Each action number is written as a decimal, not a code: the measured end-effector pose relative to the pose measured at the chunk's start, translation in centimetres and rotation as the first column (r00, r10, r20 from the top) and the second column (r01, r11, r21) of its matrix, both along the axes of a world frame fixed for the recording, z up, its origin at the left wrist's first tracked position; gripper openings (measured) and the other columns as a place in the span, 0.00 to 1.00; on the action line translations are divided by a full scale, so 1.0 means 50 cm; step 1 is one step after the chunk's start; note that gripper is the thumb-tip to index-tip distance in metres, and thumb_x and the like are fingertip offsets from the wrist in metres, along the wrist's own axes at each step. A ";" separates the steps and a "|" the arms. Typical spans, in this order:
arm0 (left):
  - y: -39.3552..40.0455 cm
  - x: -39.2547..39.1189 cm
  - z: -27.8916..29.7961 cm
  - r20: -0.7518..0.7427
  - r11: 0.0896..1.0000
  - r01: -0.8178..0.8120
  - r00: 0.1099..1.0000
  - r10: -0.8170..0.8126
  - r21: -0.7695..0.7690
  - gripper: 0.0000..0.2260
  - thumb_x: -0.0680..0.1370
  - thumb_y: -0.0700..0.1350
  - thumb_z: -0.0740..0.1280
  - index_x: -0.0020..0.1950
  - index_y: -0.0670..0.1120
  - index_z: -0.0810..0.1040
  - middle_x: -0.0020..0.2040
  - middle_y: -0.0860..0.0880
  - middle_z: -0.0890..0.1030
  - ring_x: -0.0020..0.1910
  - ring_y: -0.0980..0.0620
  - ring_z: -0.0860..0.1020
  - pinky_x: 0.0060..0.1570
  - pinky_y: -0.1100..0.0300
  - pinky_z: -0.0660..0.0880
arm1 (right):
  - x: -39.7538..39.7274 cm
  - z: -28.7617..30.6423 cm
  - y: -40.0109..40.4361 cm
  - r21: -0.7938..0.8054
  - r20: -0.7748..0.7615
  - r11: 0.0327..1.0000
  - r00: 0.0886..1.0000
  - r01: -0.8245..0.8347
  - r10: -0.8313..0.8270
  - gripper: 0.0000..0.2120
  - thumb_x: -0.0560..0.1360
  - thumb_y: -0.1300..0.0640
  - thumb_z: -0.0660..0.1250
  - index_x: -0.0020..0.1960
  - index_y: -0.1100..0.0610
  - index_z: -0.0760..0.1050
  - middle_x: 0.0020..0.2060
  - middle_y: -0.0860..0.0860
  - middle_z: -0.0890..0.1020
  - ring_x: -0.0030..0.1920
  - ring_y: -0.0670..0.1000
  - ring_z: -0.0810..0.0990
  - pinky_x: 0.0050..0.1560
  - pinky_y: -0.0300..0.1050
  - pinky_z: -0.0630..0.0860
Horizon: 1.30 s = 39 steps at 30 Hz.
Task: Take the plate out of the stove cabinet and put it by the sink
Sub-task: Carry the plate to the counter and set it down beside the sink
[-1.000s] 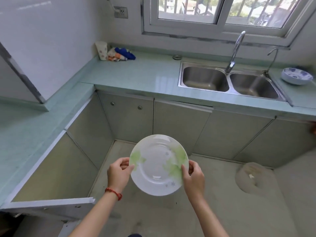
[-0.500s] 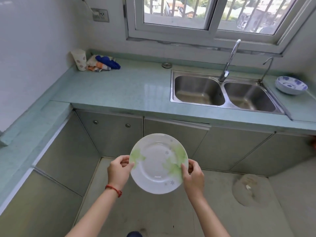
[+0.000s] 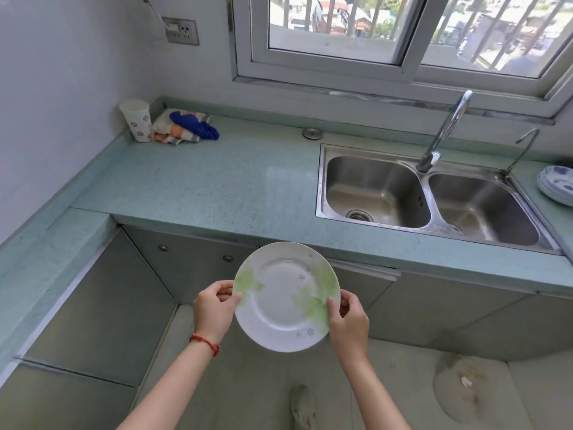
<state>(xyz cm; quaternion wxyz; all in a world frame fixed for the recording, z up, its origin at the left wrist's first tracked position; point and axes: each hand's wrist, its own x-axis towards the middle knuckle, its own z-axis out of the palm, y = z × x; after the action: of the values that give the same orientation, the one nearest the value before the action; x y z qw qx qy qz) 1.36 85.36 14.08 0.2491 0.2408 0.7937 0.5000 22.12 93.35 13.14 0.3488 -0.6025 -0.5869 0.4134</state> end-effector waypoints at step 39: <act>0.648 -0.330 -0.061 -0.007 0.981 -0.023 1.000 0.022 -0.192 0.07 0.68 0.33 0.70 0.46 0.38 0.81 0.36 0.44 0.80 0.35 0.49 0.77 0.42 0.60 0.72 | -0.341 -0.071 0.657 -0.129 0.121 0.990 0.990 -0.053 0.069 0.02 0.74 0.59 0.65 0.45 0.53 0.72 0.39 0.54 0.80 0.40 0.54 0.77 0.43 0.51 0.75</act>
<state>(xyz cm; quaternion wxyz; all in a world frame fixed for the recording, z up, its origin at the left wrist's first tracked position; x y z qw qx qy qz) -15.13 117.77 11.05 0.2636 0.2079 0.8414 0.4235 5.04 126.19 9.57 0.2601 -0.6297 -0.5985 0.4215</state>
